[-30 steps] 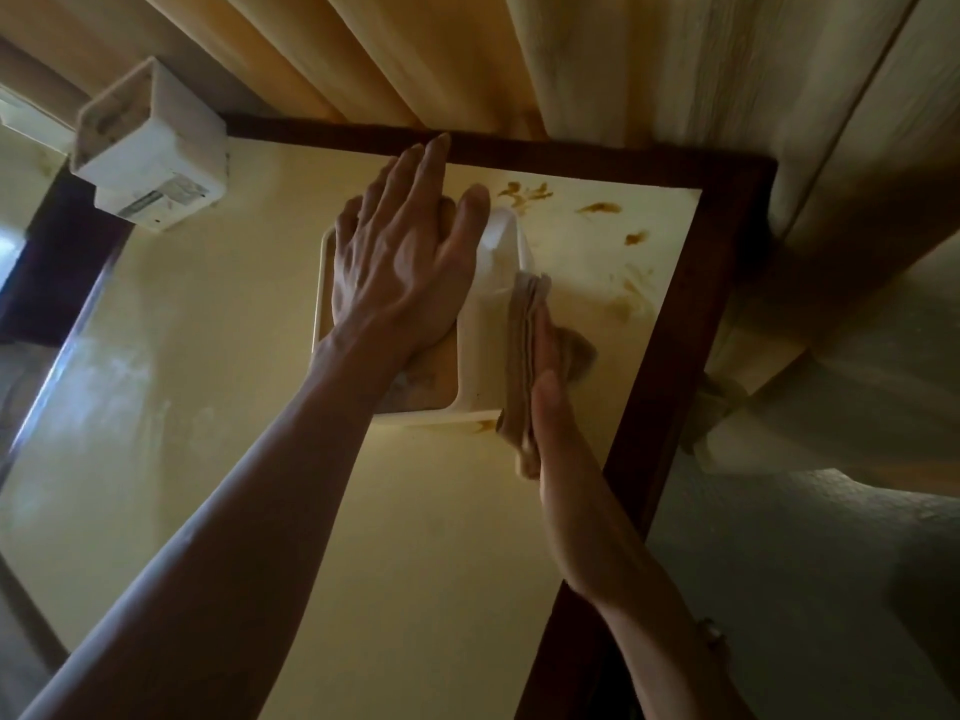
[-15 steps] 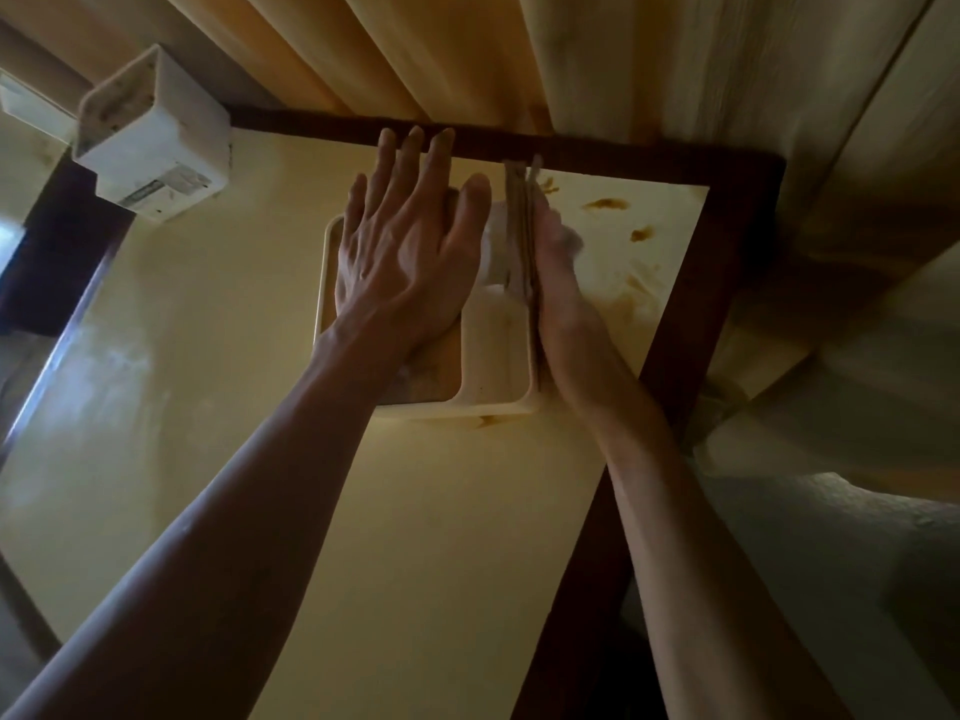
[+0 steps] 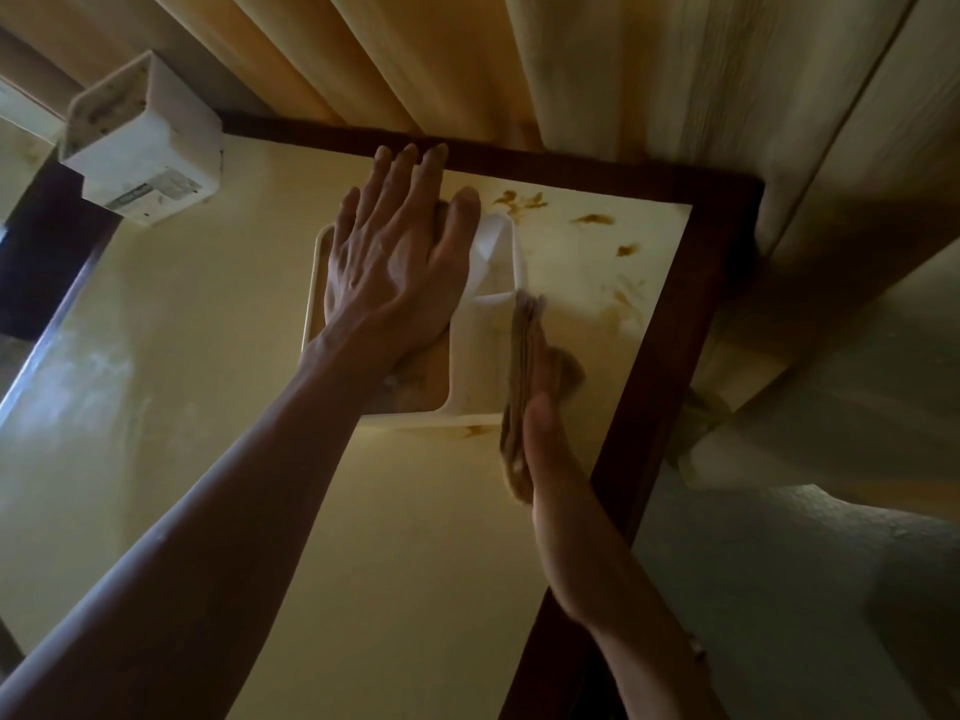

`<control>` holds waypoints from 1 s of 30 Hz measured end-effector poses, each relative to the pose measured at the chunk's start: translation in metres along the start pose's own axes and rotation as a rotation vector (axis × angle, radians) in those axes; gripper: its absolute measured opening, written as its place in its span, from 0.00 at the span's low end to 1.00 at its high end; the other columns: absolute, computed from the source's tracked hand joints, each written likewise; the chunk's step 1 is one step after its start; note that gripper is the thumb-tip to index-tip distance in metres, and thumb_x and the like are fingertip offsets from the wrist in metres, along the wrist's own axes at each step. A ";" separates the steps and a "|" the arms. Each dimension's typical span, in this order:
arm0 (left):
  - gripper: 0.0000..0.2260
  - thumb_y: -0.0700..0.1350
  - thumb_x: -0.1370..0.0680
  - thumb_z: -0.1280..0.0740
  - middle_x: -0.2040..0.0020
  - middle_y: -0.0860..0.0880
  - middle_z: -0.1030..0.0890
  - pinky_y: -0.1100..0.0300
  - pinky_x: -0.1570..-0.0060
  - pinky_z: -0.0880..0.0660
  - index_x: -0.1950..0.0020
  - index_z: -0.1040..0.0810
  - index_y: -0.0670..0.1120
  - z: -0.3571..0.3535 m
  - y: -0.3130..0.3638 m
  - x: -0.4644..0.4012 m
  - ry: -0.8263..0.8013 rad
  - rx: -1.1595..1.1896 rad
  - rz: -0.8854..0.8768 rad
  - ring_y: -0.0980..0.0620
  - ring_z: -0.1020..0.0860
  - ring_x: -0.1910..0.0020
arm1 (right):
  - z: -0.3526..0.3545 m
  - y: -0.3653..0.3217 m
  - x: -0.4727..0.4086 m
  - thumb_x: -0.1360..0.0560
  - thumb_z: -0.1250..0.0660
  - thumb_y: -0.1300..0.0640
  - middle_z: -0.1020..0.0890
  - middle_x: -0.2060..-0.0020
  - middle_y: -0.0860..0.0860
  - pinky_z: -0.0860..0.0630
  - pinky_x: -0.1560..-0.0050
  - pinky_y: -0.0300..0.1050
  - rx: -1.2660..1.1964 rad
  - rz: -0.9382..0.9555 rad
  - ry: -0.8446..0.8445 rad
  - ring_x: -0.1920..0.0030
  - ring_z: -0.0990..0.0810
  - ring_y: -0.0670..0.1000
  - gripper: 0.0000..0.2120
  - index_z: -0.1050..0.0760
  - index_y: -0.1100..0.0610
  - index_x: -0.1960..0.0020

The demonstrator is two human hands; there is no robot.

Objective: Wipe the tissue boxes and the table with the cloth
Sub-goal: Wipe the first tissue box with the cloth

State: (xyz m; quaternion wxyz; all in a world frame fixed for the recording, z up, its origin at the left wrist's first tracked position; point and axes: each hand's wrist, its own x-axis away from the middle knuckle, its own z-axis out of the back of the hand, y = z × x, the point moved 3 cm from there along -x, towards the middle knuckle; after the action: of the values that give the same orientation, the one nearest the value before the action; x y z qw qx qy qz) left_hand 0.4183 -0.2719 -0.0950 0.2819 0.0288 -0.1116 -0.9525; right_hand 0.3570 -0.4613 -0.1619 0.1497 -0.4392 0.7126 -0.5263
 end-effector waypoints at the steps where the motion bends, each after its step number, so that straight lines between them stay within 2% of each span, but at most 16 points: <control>1: 0.28 0.63 0.16 0.54 0.17 0.53 0.50 0.55 0.22 0.61 0.17 0.48 0.55 0.000 0.000 0.000 0.005 0.001 -0.001 0.58 0.56 0.19 | -0.002 0.003 0.008 0.32 0.49 0.17 0.44 0.21 0.31 0.40 0.30 0.25 -0.014 -0.023 0.004 0.24 0.44 0.30 0.44 0.54 0.31 0.21; 3: 0.28 0.63 0.16 0.54 0.17 0.53 0.49 0.54 0.22 0.60 0.17 0.48 0.56 0.000 0.000 0.000 0.010 -0.001 -0.006 0.58 0.56 0.19 | -0.002 0.007 0.013 0.35 0.49 0.15 0.45 0.22 0.28 0.44 0.29 0.26 -0.030 -0.047 0.012 0.25 0.46 0.27 0.45 0.53 0.29 0.22; 5: 0.28 0.63 0.16 0.55 0.17 0.53 0.50 0.54 0.21 0.60 0.17 0.48 0.56 -0.001 0.001 0.000 0.005 -0.003 -0.008 0.58 0.56 0.19 | 0.002 0.008 0.005 0.33 0.49 0.16 0.44 0.20 0.33 0.41 0.26 0.30 -0.035 -0.011 0.028 0.23 0.44 0.31 0.47 0.53 0.34 0.20; 8: 0.28 0.64 0.17 0.55 0.17 0.53 0.50 0.54 0.21 0.60 0.17 0.48 0.56 -0.002 0.000 -0.002 -0.006 -0.009 -0.006 0.58 0.56 0.19 | 0.010 -0.005 -0.030 0.28 0.51 0.20 0.41 0.18 0.47 0.36 0.22 0.53 0.004 0.062 0.011 0.20 0.40 0.46 0.48 0.52 0.44 0.16; 9: 0.29 0.64 0.17 0.56 0.17 0.53 0.50 0.53 0.21 0.60 0.17 0.48 0.56 -0.002 -0.001 -0.002 -0.005 -0.011 -0.007 0.58 0.56 0.19 | 0.013 -0.013 -0.044 0.26 0.52 0.22 0.41 0.19 0.49 0.36 0.22 0.56 0.043 0.091 0.015 0.20 0.40 0.48 0.46 0.53 0.45 0.16; 11: 0.29 0.64 0.17 0.56 0.17 0.53 0.49 0.51 0.21 0.59 0.17 0.47 0.56 -0.003 -0.001 -0.001 -0.006 -0.006 -0.009 0.58 0.56 0.19 | 0.020 -0.031 -0.070 0.23 0.55 0.27 0.35 0.21 0.49 0.33 0.25 0.53 0.140 0.112 0.022 0.22 0.35 0.47 0.40 0.49 0.47 0.17; 12: 0.29 0.64 0.17 0.56 0.17 0.53 0.49 0.50 0.20 0.59 0.17 0.47 0.56 -0.003 -0.001 -0.001 -0.006 -0.005 -0.009 0.57 0.56 0.19 | 0.024 -0.041 -0.081 0.19 0.57 0.31 0.28 0.26 0.48 0.28 0.29 0.49 0.167 0.114 0.028 0.27 0.29 0.44 0.35 0.43 0.48 0.18; 14: 0.29 0.64 0.17 0.57 0.17 0.53 0.49 0.49 0.20 0.58 0.17 0.47 0.56 -0.002 0.000 -0.001 -0.007 -0.008 -0.011 0.57 0.56 0.19 | 0.030 -0.058 -0.098 0.16 0.58 0.36 0.17 0.41 0.41 0.24 0.40 0.37 0.188 0.063 0.068 0.40 0.20 0.38 0.28 0.30 0.47 0.26; 17: 0.28 0.63 0.17 0.58 0.17 0.53 0.49 0.50 0.20 0.58 0.17 0.47 0.55 -0.002 -0.001 -0.001 -0.007 -0.007 -0.016 0.57 0.56 0.19 | 0.034 -0.069 -0.118 0.15 0.54 0.39 0.15 0.61 0.40 0.24 0.55 0.29 0.171 0.029 0.186 0.58 0.18 0.35 0.26 0.20 0.48 0.41; 18: 0.28 0.62 0.17 0.58 0.17 0.53 0.48 0.51 0.20 0.59 0.17 0.47 0.55 -0.002 -0.001 -0.002 -0.002 -0.004 -0.012 0.57 0.56 0.19 | 0.033 -0.069 -0.122 0.14 0.50 0.42 0.14 0.62 0.41 0.24 0.57 0.29 0.175 0.072 0.226 0.59 0.17 0.35 0.23 0.18 0.49 0.44; 20: 0.28 0.62 0.16 0.58 0.17 0.53 0.48 0.52 0.20 0.58 0.17 0.47 0.55 -0.001 -0.001 -0.002 0.005 -0.002 -0.008 0.57 0.55 0.19 | 0.034 -0.064 -0.127 0.14 0.41 0.50 0.14 0.53 0.42 0.23 0.48 0.32 0.214 0.212 0.288 0.49 0.17 0.36 0.12 0.19 0.48 0.41; 22: 0.27 0.61 0.16 0.56 0.17 0.52 0.49 0.52 0.20 0.57 0.17 0.47 0.55 0.001 0.001 -0.001 0.010 0.013 -0.005 0.56 0.54 0.19 | 0.038 -0.062 -0.131 0.16 0.36 0.57 0.16 0.45 0.42 0.25 0.40 0.32 0.247 0.312 0.282 0.42 0.19 0.36 0.11 0.20 0.50 0.36; 26: 0.28 0.60 0.16 0.50 0.17 0.43 0.54 0.46 0.22 0.54 0.17 0.46 0.50 0.011 0.001 0.007 0.090 -0.044 0.009 0.46 0.54 0.18 | 0.042 -0.066 -0.136 0.17 0.36 0.60 0.17 0.47 0.39 0.25 0.42 0.28 0.356 0.328 0.263 0.43 0.20 0.34 0.13 0.19 0.54 0.35; 28: 0.32 0.59 0.17 0.44 0.17 0.38 0.55 0.43 0.21 0.55 0.18 0.46 0.45 0.019 0.001 0.022 0.085 -0.057 0.146 0.41 0.54 0.18 | 0.040 -0.065 -0.137 0.17 0.36 0.59 0.16 0.46 0.40 0.25 0.41 0.29 0.373 0.330 0.264 0.43 0.20 0.34 0.13 0.18 0.54 0.35; 30: 0.33 0.58 0.19 0.43 0.18 0.36 0.50 0.40 0.21 0.53 0.19 0.45 0.42 0.021 0.006 0.049 0.022 0.034 0.332 0.38 0.49 0.19 | 0.041 -0.065 -0.136 0.17 0.36 0.59 0.15 0.47 0.42 0.24 0.43 0.30 0.397 0.366 0.298 0.46 0.19 0.35 0.13 0.18 0.55 0.36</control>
State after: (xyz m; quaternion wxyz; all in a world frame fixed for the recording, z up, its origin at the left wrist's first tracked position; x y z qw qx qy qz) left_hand 0.3784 -0.2993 -0.0729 0.4362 0.0249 -0.1280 -0.8904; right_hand 0.4920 -0.3841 -0.1550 0.2186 -0.1837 0.6773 -0.6781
